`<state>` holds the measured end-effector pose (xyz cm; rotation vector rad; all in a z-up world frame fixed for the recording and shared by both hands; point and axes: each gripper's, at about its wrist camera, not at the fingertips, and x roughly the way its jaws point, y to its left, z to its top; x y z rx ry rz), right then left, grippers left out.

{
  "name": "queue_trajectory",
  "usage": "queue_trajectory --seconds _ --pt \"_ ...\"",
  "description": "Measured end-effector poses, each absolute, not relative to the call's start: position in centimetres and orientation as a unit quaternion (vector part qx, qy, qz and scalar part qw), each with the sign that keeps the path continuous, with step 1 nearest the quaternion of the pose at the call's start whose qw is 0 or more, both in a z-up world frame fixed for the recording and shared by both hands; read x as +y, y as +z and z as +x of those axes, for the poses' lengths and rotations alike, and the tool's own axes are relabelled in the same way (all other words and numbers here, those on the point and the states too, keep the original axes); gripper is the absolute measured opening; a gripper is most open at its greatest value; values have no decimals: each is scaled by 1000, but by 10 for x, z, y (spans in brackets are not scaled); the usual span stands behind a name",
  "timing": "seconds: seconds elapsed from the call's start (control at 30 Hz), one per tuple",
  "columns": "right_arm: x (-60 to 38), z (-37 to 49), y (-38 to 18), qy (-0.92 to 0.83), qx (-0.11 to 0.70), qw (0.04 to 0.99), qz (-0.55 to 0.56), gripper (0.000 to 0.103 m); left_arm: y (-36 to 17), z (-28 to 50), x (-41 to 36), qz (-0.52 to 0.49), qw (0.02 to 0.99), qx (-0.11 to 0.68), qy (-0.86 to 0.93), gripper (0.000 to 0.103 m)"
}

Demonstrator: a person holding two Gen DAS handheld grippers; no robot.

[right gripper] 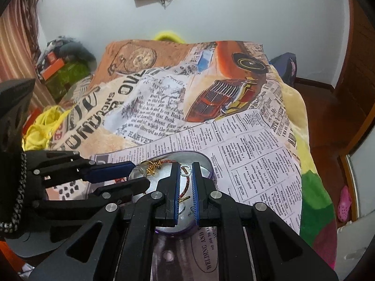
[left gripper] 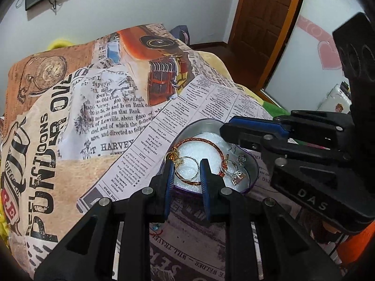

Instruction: Organize jewelry

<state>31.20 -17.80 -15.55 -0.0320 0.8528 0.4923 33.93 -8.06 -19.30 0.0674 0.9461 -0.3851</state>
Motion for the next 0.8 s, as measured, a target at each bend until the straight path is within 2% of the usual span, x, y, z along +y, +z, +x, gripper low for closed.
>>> queue_trajectory --seconds 0.33,0.47,0.8 --pt "-178 316 -155 236 419 876 -19 9 -189 338 -79 37 875 448 -181 21" --pt "-179 315 -151 236 419 876 -14 15 -182 335 -78 38 877 442 -181 22" --pt "-185 299 -127 228 398 889 -15 16 -163 324 -71 30 885 431 -172 23"
